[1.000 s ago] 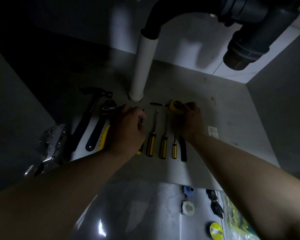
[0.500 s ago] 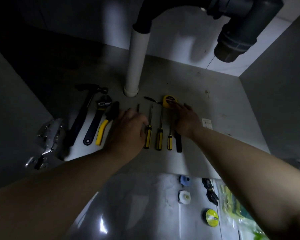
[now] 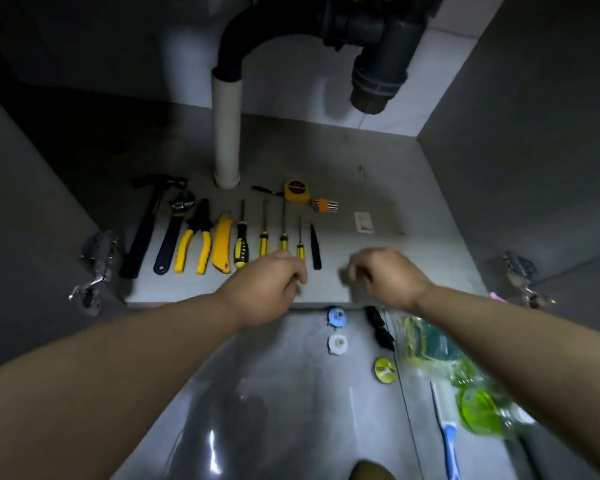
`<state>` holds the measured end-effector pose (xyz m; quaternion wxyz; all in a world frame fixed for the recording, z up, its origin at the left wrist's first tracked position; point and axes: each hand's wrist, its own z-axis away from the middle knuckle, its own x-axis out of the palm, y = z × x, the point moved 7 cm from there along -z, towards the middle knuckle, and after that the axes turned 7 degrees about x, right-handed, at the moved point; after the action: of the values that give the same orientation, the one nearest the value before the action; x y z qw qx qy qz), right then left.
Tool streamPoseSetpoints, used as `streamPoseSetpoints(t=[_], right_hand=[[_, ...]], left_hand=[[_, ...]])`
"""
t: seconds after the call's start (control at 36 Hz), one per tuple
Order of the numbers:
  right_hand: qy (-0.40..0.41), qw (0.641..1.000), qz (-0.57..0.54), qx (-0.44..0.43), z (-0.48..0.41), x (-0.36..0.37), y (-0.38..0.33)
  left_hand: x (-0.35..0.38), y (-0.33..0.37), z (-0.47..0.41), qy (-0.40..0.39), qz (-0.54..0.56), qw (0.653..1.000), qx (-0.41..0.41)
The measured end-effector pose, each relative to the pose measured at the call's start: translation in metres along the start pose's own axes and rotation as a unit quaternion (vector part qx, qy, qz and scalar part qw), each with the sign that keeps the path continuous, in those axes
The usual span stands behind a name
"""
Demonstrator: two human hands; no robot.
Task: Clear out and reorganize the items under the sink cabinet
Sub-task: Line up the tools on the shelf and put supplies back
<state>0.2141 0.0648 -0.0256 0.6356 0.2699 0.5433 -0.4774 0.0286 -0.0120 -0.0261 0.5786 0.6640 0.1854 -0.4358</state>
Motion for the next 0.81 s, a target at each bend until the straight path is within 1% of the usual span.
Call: streamPoseSetpoints(t=[0.08,0.17,0.25,0.31,0.33,0.44,0.58,0.72,0.81], right_hand=[[-0.092,0.995,0.025,0.033,0.038,0.024,0.014],[-0.171,0.983,0.038,0.057,0.065,0.052,0.025],[-0.191,0.978,0.024,0.079,0.076,0.073,0.035],[-0.203,0.974,0.017,0.101,0.076,0.086,0.042],[-0.211,0.971,0.015,0.108,0.075,0.093,0.044],[-0.229,0.969,0.000,0.095,0.065,0.117,0.042],[-0.199,0.976,-0.029,0.087,0.047,0.135,0.041],[-0.168,0.980,-0.060,0.087,0.036,0.155,0.041],[-0.151,0.985,-0.048,0.075,0.030,0.166,0.038]], left_hand=[[0.016,0.017,0.000,-0.085,0.002,0.996,0.001],[0.037,0.025,-0.002,-0.139,0.030,0.989,-0.035],[0.073,0.025,-0.001,-0.208,0.016,0.976,-0.058],[0.101,0.024,0.001,-0.262,-0.002,0.964,-0.055],[0.114,0.024,0.001,-0.276,-0.009,0.960,-0.049],[0.158,0.020,-0.004,-0.271,-0.018,0.962,-0.032],[0.198,0.013,-0.004,-0.276,-0.096,0.956,0.014],[0.212,0.005,-0.013,-0.262,-0.170,0.949,0.042],[0.206,0.003,-0.020,-0.235,-0.197,0.949,0.070]])
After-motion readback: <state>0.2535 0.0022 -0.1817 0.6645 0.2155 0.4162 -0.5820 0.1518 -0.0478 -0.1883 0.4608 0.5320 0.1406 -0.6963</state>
